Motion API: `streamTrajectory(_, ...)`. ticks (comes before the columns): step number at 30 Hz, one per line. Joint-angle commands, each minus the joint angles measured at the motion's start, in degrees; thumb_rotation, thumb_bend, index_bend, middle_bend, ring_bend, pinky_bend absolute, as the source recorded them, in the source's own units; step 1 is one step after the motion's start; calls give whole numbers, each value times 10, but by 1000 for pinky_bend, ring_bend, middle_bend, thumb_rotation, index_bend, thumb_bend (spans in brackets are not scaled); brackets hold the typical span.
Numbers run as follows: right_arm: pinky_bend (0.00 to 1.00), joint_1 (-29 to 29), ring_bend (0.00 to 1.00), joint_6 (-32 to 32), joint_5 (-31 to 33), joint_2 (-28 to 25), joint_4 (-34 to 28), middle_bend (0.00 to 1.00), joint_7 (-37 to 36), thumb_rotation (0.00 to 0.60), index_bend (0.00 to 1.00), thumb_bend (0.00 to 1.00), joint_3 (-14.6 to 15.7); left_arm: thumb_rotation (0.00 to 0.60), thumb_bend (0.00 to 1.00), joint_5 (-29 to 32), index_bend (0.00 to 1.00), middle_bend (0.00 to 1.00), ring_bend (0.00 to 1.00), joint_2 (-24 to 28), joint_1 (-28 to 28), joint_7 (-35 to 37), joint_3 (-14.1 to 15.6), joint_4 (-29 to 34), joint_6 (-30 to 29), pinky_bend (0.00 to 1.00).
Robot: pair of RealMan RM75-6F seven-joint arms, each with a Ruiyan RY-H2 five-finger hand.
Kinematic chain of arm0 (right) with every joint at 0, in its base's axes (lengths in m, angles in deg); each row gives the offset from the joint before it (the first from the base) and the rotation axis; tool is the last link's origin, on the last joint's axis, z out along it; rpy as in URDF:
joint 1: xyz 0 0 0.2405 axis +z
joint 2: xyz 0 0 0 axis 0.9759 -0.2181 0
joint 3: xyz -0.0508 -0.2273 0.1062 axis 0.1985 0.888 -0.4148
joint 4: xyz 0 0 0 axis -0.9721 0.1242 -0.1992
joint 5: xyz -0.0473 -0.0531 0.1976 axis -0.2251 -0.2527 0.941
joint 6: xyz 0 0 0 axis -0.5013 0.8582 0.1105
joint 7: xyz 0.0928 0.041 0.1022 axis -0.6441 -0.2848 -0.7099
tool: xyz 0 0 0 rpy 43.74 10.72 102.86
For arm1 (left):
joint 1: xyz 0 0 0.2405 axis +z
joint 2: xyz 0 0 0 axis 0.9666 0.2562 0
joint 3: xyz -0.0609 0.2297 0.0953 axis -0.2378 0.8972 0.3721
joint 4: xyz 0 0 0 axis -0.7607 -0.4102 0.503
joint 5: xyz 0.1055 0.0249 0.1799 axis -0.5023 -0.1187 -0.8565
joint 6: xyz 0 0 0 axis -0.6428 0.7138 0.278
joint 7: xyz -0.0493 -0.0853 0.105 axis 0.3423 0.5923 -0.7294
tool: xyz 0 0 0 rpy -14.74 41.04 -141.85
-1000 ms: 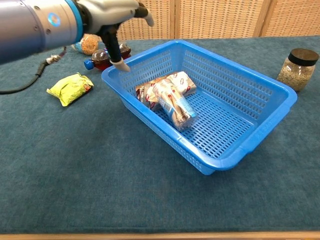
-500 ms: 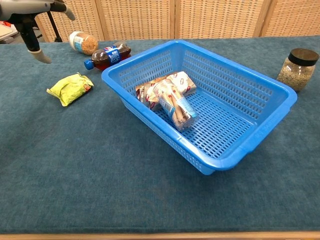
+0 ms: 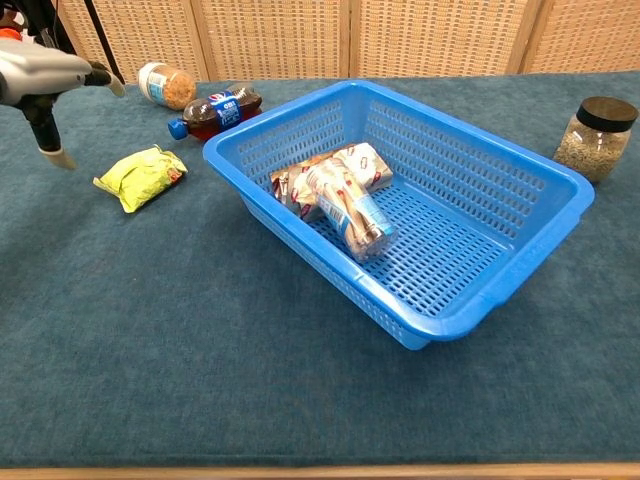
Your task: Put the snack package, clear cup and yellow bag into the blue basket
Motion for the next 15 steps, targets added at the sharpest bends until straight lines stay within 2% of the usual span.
streamTrajectory(1,64,0,0,-1,3,0,1,0,-1,600,0,207,-1,600,157,5,0,0,22,-34,-10,5,10,-40,32,119)
streamTrajectory(15,64,2,0,-7,21,0,8,0,-10,600,0,206,-6,600,166,35,2,0,23,-114,-41,-25,24,-125,61,118)
